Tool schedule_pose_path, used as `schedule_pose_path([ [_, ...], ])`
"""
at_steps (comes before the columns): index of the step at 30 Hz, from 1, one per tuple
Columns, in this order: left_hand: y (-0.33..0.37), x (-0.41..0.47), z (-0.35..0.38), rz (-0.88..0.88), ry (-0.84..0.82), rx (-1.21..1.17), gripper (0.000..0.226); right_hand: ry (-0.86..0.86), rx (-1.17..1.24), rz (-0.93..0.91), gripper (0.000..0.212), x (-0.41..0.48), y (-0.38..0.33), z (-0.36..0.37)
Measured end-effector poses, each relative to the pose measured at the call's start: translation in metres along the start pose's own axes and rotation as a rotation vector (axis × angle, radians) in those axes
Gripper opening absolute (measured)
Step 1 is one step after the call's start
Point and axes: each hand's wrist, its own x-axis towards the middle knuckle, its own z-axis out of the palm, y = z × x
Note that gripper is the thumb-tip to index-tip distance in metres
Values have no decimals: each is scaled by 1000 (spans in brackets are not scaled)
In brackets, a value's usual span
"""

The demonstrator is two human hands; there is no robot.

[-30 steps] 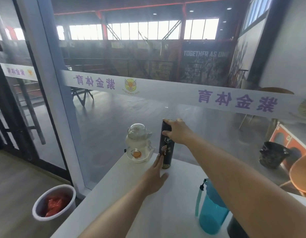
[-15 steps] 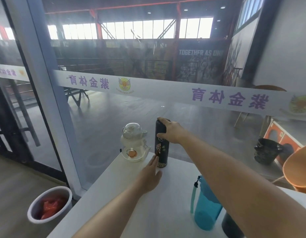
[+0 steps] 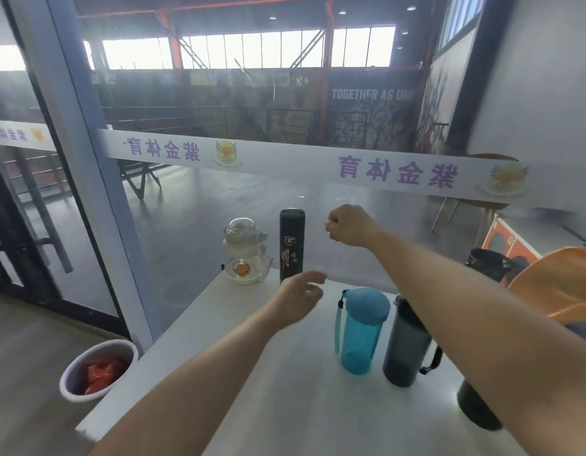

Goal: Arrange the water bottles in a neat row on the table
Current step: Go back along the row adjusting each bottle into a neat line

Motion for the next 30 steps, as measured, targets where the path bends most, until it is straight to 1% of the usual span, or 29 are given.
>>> schedule_pose_path([
  [1,17,-7,4,29,-7,4,34,-25,-21,-4,20,-13,3,-6],
  [3,49,-19,14,88,-28,126,48,-67,-44,4,20,-38,9,-16],
  [6,83,-29,29,107,-83,579,83,-64,-60,23,20,-69,21,-31],
  [7,90,-31,33,102,-96,702,89,-52,-84,21,20,-78,25,-35],
  [9,100,-32,40,107,-107,807,88,-45,-125,18,17,-94,32,-43],
  [12,108,-30,43,120,-143,795,69,-65,-179,10,18,-113,41,-54],
  [14,114,-27,38,127,-254,805,57,-58,-189,16,21,-121,45,-61],
  [15,117,-26,34,131,-309,814,53,-51,-169,26,22,-124,47,-64],
  [17,122,-25,26,126,-377,810,54,-38,-135,43,24,-127,48,-68],
  [18,122,-26,24,101,-366,783,57,-34,-133,41,25,-128,48,-68],
  [20,118,-27,23,39,-246,739,62,-36,-149,30,24,-128,46,-68],
  [22,114,-29,25,-15,-138,841,68,-51,-166,23,22,-129,44,-66],
  [24,111,-32,25,-51,-129,965,72,-61,-155,21,22,-129,42,-63],
  [25,111,-32,24,-61,-141,979,70,-63,-128,21,22,-128,41,-60],
  [27,111,-33,20,-59,-152,930,69,-95,-81,22,23,-127,38,-54],
  [30,105,-32,15,-11,-128,808,74,-206,-90,20,23,-124,37,-41],
])
